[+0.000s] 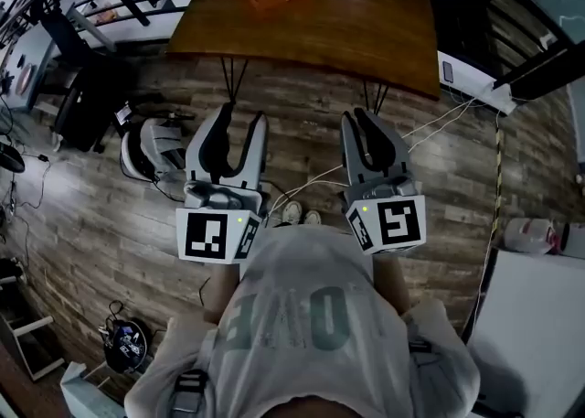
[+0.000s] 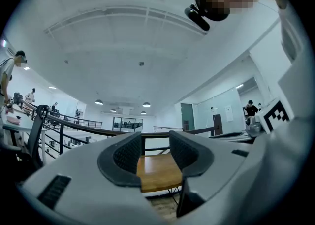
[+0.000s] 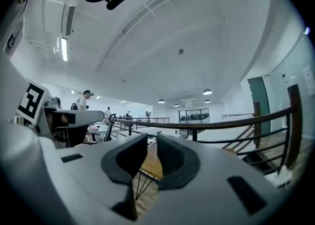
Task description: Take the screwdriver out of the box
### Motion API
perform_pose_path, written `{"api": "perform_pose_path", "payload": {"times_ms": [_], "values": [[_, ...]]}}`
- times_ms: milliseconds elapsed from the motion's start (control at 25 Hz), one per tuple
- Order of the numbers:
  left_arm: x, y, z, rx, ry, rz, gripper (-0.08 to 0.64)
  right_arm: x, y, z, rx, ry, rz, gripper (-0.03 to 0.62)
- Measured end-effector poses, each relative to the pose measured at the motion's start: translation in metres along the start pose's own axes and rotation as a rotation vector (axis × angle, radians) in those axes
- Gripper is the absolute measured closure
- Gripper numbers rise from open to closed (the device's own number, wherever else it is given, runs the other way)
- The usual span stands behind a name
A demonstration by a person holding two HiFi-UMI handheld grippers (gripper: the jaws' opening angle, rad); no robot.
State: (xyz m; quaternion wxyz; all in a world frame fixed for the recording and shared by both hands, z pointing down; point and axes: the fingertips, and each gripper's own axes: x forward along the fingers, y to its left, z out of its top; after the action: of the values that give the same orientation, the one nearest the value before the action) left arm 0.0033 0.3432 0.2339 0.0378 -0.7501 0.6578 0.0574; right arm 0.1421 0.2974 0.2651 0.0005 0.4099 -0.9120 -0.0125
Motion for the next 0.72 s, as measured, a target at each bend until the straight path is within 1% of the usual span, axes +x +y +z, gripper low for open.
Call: {"api": "perform_pose_path", "payload": {"times_ms": [120,280,400,560,720], "values": [[0.001,-0.006,-0.003,-0.003,0.004,0.009,0.388,-0.011,-0.012,-0.001,0.03,-0.013,-0.01,0.525],[0.004,-0.012,-0.013,-0.006,0.014,0.012,0.388,-0.016,-0.024,-0.01,0.007,0.001,-0.022,0.523],[0.009,-0.008,-0.022,-0.019,0.03,0.022,0.388,-0.017,-0.027,-0.02,0.015,0.022,-0.024,0.523],[0.033,-0.003,-0.036,-0.034,0.018,0.017,0.388,-0.004,-0.048,-0.033,0.012,0.031,-0.042,0.523],[0.059,0.004,-0.056,-0.028,0.007,0.003,0.385,0.022,-0.066,-0.055,0.021,0.036,-0.052,0.523]]}}
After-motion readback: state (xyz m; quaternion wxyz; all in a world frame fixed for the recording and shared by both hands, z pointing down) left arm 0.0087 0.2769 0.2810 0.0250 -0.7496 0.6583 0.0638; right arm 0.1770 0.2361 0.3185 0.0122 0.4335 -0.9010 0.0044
